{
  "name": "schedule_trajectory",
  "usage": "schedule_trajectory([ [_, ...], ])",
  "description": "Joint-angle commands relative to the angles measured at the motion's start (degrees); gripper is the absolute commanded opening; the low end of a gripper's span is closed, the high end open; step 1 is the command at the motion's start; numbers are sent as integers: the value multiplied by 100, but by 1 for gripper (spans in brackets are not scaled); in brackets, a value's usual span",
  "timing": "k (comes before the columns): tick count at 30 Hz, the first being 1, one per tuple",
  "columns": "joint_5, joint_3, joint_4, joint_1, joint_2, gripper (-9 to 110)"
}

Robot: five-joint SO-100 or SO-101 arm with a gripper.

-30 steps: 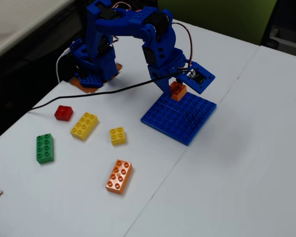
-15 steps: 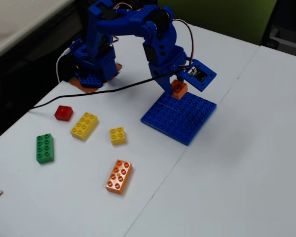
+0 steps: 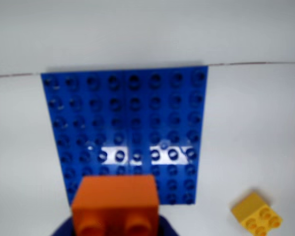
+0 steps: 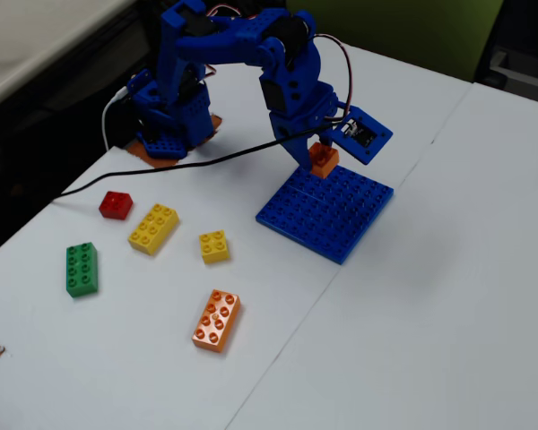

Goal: Pick up the 2x2 orange block and go up the 8x8 blue block.

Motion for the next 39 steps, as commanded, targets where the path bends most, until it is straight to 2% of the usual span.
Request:
schedule_trajectory([
  [1,-35,-290,44,-79,53,0],
  [39,79,-659,229,-158,-167,0],
])
